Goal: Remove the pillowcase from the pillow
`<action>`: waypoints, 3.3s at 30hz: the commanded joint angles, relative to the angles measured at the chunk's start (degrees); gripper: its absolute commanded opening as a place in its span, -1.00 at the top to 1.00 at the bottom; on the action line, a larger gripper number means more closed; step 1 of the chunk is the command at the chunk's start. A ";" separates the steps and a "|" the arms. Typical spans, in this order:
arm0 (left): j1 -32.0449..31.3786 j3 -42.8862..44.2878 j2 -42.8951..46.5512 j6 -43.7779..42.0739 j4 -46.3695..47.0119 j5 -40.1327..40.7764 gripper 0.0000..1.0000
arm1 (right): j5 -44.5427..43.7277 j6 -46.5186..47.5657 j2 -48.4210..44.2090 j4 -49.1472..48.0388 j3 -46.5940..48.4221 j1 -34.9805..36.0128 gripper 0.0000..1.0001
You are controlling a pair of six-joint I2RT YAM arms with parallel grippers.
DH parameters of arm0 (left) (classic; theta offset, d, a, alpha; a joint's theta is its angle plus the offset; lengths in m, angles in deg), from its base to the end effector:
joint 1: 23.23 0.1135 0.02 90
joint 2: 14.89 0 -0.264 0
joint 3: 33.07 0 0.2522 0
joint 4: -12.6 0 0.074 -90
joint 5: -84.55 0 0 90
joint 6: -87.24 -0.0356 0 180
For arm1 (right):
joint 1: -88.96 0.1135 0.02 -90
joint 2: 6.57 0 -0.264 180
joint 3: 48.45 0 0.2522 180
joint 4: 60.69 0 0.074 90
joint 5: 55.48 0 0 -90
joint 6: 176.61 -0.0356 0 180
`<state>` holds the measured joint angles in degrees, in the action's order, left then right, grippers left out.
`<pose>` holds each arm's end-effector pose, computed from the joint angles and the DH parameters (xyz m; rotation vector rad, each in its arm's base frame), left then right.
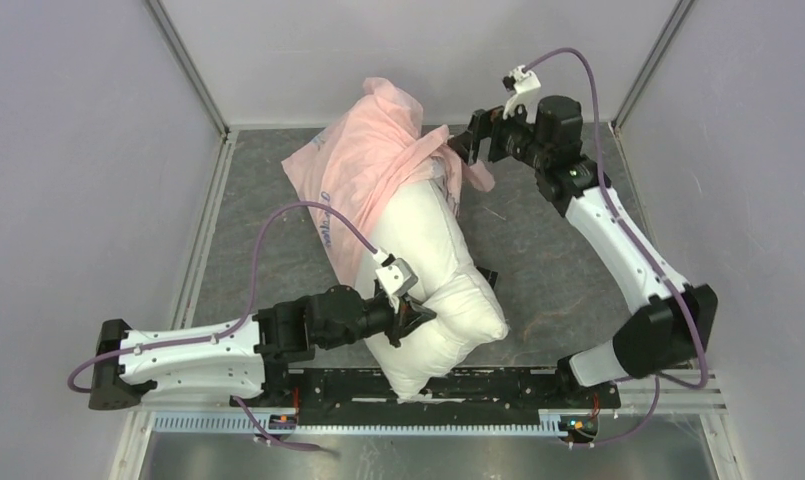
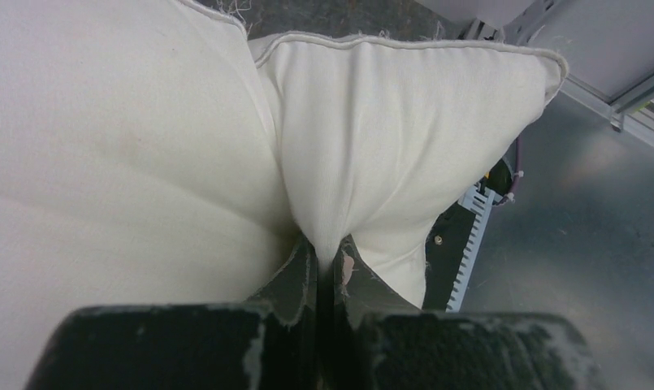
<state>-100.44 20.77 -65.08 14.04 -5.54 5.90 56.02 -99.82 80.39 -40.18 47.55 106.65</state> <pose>0.0529 -0.2014 0.3051 0.8407 1.7388 -0.9603 0.3391 0.1218 0.3955 -0.3480 1.7800 0.7183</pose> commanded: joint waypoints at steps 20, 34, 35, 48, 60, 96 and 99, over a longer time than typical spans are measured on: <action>3.42 2.80 0.55 4.67 -11.80 3.79 0.13 | -5.38 0.52 -10.62 6.62 -21.94 21.33 0.68; 15.67 25.59 -4.61 -1.55 -30.71 20.25 -0.73 | -7.45 3.10 -14.45 5.30 -21.97 21.42 1.00; 15.89 25.48 -3.46 -2.49 -29.40 13.13 -0.77 | -7.82 3.19 -14.37 5.34 -21.86 21.42 1.00; 17.83 33.71 -9.17 -8.67 -38.56 25.44 -0.98 | -6.73 2.75 -13.57 4.41 -19.84 21.42 1.00; 29.88 40.60 -23.21 -11.11 -39.00 17.15 -0.86 | -4.85 3.11 -14.67 5.41 -19.20 21.42 1.00; 54.05 69.81 -56.20 -10.10 -35.92 8.78 0.95 | 14.32 2.34 -19.98 7.64 -15.18 22.20 1.00; 55.26 75.66 -61.20 -9.44 -39.12 6.82 0.95 | 9.28 4.36 -24.13 11.92 -16.74 22.12 1.00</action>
<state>-48.66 88.26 -120.73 3.76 -46.32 6.45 58.77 -96.78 65.05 -30.87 29.24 127.22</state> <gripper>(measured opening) 0.046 0.040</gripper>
